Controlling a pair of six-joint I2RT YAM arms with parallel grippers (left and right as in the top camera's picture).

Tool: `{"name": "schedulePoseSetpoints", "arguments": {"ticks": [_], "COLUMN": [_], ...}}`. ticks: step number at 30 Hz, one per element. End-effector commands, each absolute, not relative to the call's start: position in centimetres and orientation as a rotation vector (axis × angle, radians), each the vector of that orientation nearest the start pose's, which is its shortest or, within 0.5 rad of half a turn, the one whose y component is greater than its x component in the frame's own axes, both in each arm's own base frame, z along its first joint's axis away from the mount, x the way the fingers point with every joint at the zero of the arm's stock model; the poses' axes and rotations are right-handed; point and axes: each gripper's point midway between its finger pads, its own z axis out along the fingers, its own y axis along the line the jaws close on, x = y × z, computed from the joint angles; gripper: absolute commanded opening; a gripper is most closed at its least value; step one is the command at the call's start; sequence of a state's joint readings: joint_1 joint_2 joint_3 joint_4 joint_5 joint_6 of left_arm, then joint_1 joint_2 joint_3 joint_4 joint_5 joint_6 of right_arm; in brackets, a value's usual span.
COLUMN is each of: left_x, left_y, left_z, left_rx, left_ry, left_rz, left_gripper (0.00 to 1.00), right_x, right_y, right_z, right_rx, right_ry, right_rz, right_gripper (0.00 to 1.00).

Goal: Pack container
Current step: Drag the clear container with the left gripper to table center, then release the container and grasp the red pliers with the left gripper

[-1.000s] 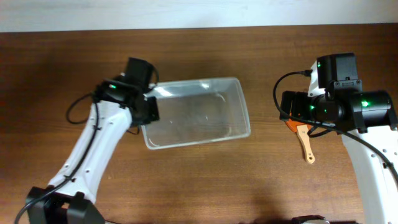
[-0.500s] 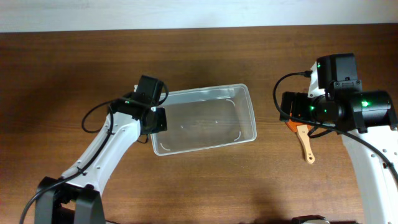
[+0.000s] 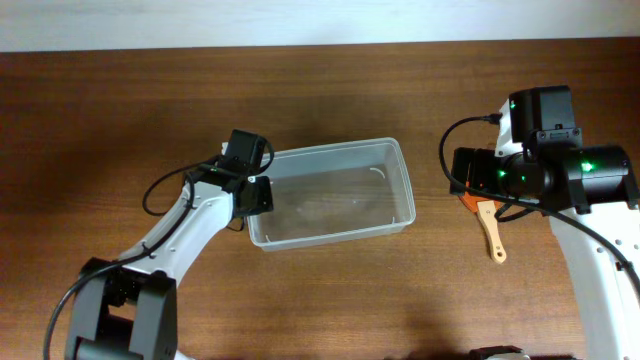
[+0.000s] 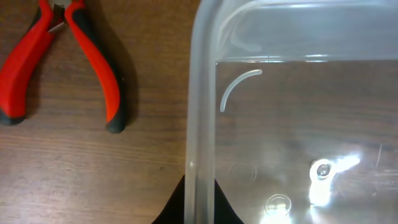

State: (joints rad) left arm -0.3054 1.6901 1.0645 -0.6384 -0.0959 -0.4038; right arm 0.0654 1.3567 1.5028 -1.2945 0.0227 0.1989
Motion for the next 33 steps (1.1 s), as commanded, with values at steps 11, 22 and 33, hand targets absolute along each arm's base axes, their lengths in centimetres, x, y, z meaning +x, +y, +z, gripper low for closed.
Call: {"name": "schedulePoseSetpoints", "arguments": {"ticks": [11, 22, 33], "left_x": [34.9, 36.9, 37.5], "left_y": [-8.1, -8.5, -5.9], "left_z": [3.3, 6.6, 20.1], "left_rx": [-0.147, -0.032, -0.089], "left_ry": [2.817, 2.773, 2.629], "left_rz": [0.074, 0.09, 0.192], "left_gripper": [0.56, 0.72, 0.99], "right_x": [29.8, 29.8, 29.8], "right_y": [1.4, 1.4, 1.1], "right_z": [25.4, 25.4, 25.4], "right_rx": [0.174, 0.174, 0.177], "right_ry": [2.675, 2.675, 2.673], "right_rz": [0.03, 0.03, 0.007], "right_gripper": [0.99, 0.99, 0.99]}}
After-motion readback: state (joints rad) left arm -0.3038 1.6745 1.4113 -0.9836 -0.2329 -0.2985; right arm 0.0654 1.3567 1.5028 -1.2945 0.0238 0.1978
